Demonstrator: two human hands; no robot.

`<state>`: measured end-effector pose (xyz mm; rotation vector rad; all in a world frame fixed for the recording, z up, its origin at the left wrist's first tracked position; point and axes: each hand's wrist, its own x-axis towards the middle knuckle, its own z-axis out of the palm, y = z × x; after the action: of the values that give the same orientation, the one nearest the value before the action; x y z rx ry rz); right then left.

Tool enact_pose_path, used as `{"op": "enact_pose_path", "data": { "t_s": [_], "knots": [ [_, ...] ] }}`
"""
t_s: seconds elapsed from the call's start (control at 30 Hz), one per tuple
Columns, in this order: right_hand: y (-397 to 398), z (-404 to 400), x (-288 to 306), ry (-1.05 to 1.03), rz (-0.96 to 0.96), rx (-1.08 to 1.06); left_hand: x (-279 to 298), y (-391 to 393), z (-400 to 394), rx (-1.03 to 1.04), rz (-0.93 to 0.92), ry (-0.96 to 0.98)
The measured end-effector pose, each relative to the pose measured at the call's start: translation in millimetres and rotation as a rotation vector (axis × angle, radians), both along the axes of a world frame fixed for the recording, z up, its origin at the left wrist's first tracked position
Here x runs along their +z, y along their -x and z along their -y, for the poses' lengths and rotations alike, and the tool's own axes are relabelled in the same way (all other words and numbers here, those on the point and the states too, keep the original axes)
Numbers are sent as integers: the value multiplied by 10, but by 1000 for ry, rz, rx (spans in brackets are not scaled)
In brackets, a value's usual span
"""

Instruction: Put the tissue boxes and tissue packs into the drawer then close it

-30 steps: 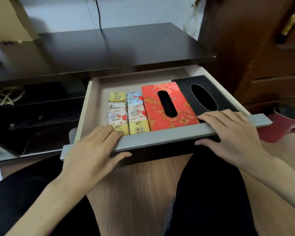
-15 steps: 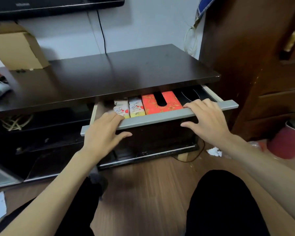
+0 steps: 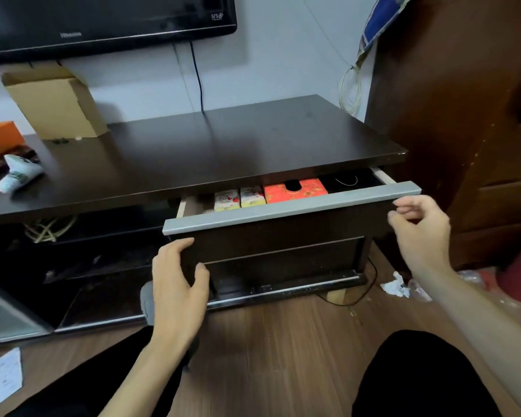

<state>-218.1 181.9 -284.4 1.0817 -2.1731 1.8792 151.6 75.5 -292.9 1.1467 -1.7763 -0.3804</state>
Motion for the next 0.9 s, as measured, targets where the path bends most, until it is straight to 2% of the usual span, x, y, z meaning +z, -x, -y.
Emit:
{"op": "enact_pose_path", "data": {
  "t_s": [0.07,0.27,0.43,0.63,0.9],
  "knots": [
    [-54,25,-92,-144,-13,14,-36,24,3,-11,81,-48],
    [-362,273,-272,-368,-99,23,-154,134,153,-38,312,-37],
    [-298,592,-248,-399,-123,0,-278,138,459,-92,423,29],
    [-124,945,-242,-435,-148,23,-313,175,960,-62,597,69],
    [36,1282,-290,-489,-233,58,-245,303,1323,-78,731,-16]
  ]
}}
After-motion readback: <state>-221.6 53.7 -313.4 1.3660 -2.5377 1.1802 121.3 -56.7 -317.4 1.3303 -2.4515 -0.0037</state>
